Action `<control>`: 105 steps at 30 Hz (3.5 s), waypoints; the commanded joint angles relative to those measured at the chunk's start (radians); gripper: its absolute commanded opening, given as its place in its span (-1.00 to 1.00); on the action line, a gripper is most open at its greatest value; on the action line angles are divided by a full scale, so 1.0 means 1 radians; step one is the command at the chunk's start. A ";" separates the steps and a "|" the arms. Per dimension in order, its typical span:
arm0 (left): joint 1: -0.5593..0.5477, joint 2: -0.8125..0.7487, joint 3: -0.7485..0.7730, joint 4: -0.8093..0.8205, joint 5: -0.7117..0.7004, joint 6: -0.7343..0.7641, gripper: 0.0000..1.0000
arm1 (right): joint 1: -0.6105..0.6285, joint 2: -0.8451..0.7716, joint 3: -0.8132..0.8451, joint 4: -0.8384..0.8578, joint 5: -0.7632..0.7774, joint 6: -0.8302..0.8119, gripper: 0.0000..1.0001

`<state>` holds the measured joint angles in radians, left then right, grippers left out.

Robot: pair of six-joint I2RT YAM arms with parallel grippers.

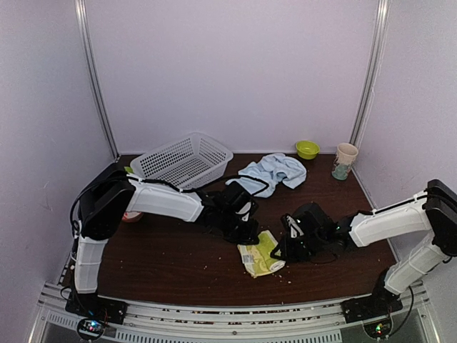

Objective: Roll the towels
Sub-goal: Roll the towel at the center of the board.

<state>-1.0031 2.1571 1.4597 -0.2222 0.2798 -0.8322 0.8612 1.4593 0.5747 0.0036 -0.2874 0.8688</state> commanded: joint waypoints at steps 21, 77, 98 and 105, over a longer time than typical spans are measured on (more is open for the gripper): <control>0.012 -0.298 -0.255 -0.061 -0.122 0.000 -0.38 | 0.315 0.264 0.427 -0.571 0.618 -0.173 -1.00; 0.009 -0.161 -0.201 -0.014 -0.054 -0.010 -0.95 | 0.360 0.210 0.350 -0.296 0.422 -0.234 -0.04; 0.011 -0.272 -0.287 -0.011 -0.093 -0.021 -0.95 | 0.327 0.230 0.282 -0.133 0.275 -0.251 0.29; 0.011 -0.331 -0.297 -0.011 -0.106 -0.026 -0.95 | 0.321 0.252 0.279 -0.119 0.259 -0.249 0.38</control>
<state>-0.9955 1.8881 1.1687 -0.2619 0.1936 -0.8482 1.1885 1.6760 0.8719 -0.1204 0.0074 0.6231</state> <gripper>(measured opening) 0.025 0.684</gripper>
